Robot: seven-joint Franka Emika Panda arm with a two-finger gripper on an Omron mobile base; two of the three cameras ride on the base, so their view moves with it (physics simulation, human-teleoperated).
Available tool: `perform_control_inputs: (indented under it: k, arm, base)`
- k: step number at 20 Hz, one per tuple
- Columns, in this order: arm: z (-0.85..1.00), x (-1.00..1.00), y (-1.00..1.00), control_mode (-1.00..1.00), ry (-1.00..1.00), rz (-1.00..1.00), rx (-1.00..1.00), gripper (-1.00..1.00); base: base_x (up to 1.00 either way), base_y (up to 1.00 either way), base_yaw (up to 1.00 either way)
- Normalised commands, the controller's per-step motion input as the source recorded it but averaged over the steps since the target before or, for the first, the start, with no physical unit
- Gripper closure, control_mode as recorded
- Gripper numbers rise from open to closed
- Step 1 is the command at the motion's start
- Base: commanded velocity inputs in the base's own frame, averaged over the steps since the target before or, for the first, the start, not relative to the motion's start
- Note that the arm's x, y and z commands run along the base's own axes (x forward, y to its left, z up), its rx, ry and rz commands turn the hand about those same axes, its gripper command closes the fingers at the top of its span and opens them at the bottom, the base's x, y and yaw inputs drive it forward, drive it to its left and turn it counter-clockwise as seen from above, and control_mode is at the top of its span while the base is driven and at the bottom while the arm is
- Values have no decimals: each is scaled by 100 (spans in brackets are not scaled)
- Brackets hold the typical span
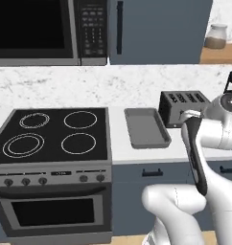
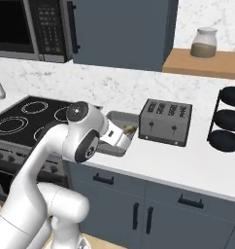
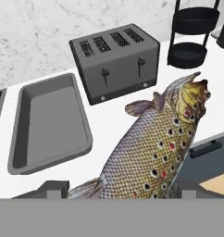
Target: Place one tomato and one fish in each tupperware on the nearby counter, to pack two identical lunches.
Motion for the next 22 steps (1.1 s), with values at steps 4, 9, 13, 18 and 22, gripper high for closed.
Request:
perform_control_inputs:
  k: [4, 9, 13, 18, 22]
  arm:
    - [0, 0, 0, 100, 0, 0, 0, 100]
    - [0, 0, 0, 100, 0, 0, 0, 100]
    - [-5, 12, 21, -100, 2, -1, 0, 100]
    - [-53, 38, 63, -100, 25, 0, 0, 100]
    - [-87, 81, 6, -100, 25, 0, 0, 100]
  base:
    - [19, 20, -2]
    - [83, 18, -1]
    - [57, 45, -3]
    - [0, 0, 0]
    - [0, 0, 0]
